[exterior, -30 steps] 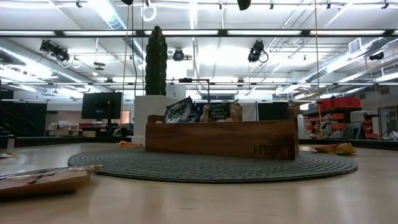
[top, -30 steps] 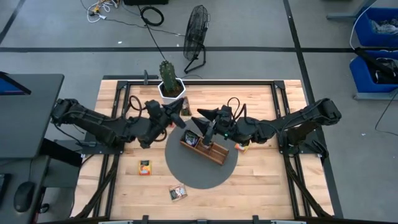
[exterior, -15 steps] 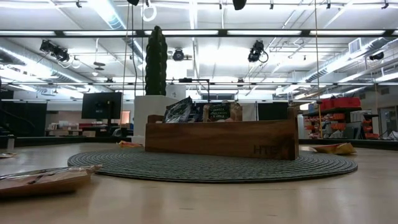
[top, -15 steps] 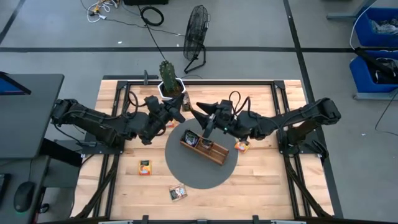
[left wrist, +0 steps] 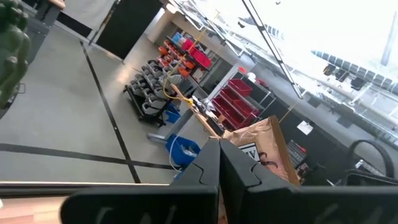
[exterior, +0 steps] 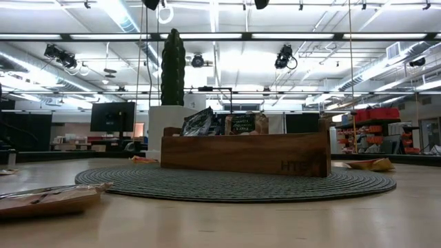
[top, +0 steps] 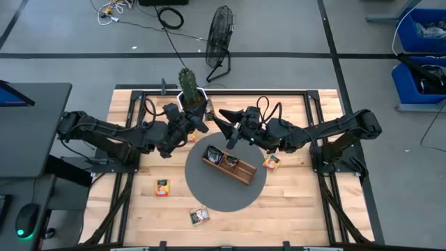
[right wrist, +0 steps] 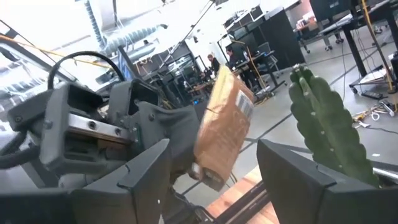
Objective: Pick & Place Tea
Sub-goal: Put the brown tea bag into the middle section of the wooden organizer
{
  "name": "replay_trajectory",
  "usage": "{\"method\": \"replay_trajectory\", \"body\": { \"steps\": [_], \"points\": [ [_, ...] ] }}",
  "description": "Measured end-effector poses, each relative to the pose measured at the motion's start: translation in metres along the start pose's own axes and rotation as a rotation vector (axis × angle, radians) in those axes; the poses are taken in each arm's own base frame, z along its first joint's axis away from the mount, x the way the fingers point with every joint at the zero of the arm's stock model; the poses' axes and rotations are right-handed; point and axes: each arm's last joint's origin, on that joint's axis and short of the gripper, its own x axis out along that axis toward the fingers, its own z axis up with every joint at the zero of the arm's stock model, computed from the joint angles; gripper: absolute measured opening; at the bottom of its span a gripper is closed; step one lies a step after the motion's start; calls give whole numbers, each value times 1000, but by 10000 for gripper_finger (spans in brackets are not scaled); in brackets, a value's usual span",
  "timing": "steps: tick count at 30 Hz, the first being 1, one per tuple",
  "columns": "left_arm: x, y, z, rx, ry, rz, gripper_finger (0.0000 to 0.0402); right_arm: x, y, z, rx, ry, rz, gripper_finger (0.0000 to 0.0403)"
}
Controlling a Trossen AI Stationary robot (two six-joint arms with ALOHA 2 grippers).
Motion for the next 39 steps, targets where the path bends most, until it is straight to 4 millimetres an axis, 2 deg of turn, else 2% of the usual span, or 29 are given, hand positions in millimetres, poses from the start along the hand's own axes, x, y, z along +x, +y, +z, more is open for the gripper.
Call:
{"method": "replay_trajectory", "body": {
  "steps": [8,19,22,28,33,39],
  "points": [
    [7,2,-3,-1,8,-19,2,2,-3,0,46,18,5,194],
    [10,2,-15,-27,13,-19,2,2,-4,-3,51,42,-6,154],
    [11,1,-15,-16,5,-23,2,2,-6,-6,67,68,-18,118],
    [11,-1,-12,7,-13,-33,2,2,-7,-8,69,79,-32,13],
    [9,-2,-12,43,-12,-45,2,2,-6,-7,57,80,-29,4],
    [-1,-7,-11,129,9,-90,15,-6,-6,4,32,107,-21,2]
  ]
}}
